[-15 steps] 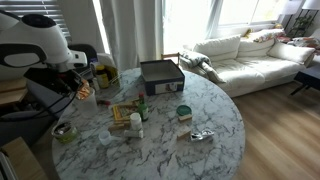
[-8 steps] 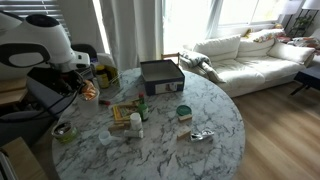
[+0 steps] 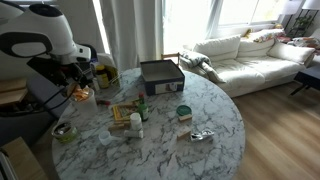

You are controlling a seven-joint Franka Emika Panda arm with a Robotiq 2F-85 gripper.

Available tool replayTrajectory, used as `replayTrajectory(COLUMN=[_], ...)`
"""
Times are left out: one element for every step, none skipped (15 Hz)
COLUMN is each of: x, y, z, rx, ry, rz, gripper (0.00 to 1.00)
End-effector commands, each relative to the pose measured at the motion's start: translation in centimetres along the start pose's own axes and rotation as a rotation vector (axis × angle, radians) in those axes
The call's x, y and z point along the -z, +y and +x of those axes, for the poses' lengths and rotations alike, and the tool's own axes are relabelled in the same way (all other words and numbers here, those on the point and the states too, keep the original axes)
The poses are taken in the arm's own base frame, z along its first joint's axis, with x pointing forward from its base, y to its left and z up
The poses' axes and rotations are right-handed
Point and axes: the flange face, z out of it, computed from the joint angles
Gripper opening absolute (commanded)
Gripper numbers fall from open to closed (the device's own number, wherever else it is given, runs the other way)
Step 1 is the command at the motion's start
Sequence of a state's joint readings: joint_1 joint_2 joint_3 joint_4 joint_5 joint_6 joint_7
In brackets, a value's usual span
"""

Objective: Put the snack packet in the plastic cup then put the cup in the clear box

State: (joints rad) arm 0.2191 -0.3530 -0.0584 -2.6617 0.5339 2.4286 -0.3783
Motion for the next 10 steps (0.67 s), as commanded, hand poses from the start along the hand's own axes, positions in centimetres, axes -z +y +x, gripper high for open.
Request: replayTrajectory(x=[0.3,0.3,0.3,0.3,0.2,0.2,0.1,-0.2,-0.5,-0.8], y=[0.7,1.4,2.1,2.7,3.4,4.0,4.5,4.9,5.2,5.3], z=[-0.5,-0.5,-0.5,-0.5,-0.5,-0.5,-0.5,-0.4,-0.3,-0.2], rx=[-0.056,-0.075,-0.094,-0.109,-0.115,-0.111,-0.105,-0.105,-0.100,-0.101], ry=[-0.072,-0.072,-0.055,-0.043,-0.031,-0.021,-0.021,-0.018,-0.016,-0.014], rz=[-0.047,-0.071,-0.082,-0.100,-0.109,-0.105,-0.112,-0.107,-0.101,-0.095], gripper=[1.00,1.00,1.00,1.00,1.00,1.00,1.00,1.00,1.00,1.00])
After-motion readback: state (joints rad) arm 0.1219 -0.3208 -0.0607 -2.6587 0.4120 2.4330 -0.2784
